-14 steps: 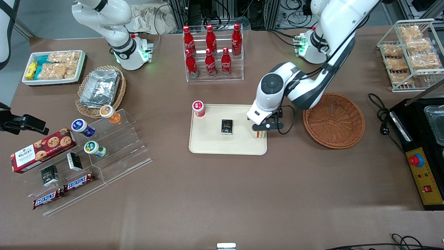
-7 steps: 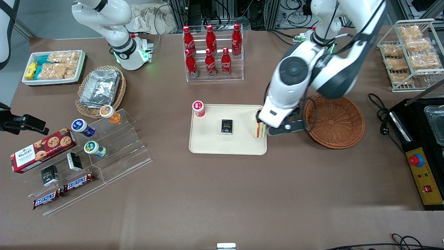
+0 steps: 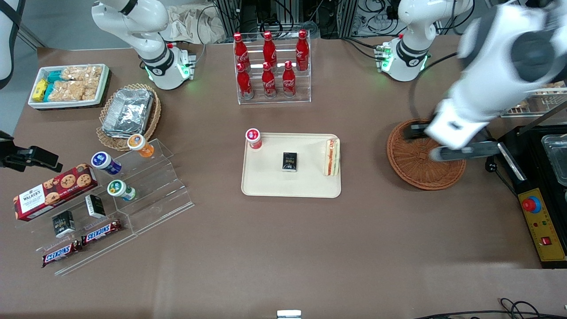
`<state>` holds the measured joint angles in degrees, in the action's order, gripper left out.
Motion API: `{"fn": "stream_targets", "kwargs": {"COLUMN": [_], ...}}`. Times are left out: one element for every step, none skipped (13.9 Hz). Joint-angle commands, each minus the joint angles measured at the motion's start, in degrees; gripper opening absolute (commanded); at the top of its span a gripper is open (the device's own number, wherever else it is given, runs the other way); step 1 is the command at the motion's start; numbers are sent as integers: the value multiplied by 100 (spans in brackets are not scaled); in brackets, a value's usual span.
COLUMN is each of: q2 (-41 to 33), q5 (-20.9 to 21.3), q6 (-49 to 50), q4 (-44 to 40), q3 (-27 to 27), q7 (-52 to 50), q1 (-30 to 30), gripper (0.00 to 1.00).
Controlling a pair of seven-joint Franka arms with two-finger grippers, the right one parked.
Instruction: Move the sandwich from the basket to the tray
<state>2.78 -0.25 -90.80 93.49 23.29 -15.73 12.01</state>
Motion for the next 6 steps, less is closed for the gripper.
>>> {"fn": "stream_targets", "kwargs": {"q2": [-567,-690,-796,-901,-963,-1042], "q5": [-186,-186,-204,-239,-239,-239], "q6": [237,273,291,378,440,510], "q4": [195,196,213,213,204,222], "q3": [-1577,-2043,-2448,-2652,-2776,-2864], "q7": [1164,1456,1633,1678,1670,1678], "q1": [-838,-1075,-1313,-1489,-1630,-1727], "gripper": [100,100,100,100,100,100]}}
